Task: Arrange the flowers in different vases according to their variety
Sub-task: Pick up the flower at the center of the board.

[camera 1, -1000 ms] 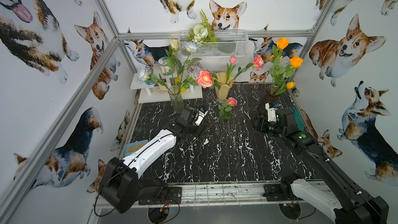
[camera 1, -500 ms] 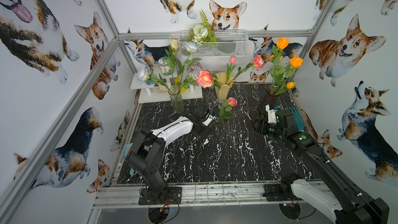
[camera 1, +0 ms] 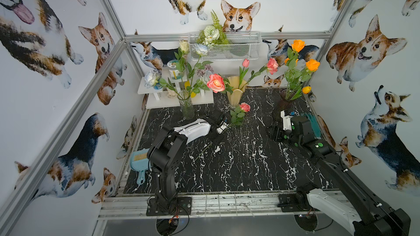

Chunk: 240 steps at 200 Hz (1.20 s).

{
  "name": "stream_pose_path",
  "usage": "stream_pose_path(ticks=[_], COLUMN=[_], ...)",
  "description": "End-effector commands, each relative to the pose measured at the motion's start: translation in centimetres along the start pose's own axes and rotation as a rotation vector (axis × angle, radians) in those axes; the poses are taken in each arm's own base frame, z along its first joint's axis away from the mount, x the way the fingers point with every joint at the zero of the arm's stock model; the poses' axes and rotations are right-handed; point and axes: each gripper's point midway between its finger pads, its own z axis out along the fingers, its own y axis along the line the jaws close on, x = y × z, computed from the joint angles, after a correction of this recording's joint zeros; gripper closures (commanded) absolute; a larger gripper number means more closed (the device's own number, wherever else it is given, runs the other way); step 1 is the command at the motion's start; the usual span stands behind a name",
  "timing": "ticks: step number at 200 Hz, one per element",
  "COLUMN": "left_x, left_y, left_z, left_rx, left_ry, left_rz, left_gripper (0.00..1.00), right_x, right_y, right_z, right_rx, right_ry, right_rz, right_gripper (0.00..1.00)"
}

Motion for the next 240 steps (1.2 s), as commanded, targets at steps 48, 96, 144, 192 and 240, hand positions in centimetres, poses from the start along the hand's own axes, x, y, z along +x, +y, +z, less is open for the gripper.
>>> stream_pose_path(ticks=[48, 96, 144, 192, 240], left_x=[0.3, 0.8, 0.9, 0.7, -0.7], left_y=[0.0, -0.1, -0.2, -0.7, -1.8], left_z=[1.4, 2.7, 3.2, 2.9, 0.7], left_rx=[0.008, 0.019, 0.019, 0.017, 0.006], left_ry=[0.055, 0.089, 0.085, 0.073, 0.005], left_rz=[0.008, 0.012, 0.011, 0.026, 0.056], left_gripper=[0.57, 0.77, 0.89, 1.0, 1.0], right_x=[0.2, 0.3, 0.2, 0.3, 0.8], right_y=[-0.2, -0.3, -0.3, -0.2, -0.3], right_z=[0.1, -0.1, -0.1, -0.3, -0.2], right_rx=[0.007, 0.009, 0.009, 0.003, -0.008], right_ry=[0.0, -0.002, -0.006, -0.009, -0.005], right_rz=[-0.016, -0.015, -0.014, -0.011, 0.001], right_gripper=[0.23, 0.23, 0.23, 0.23, 0.22])
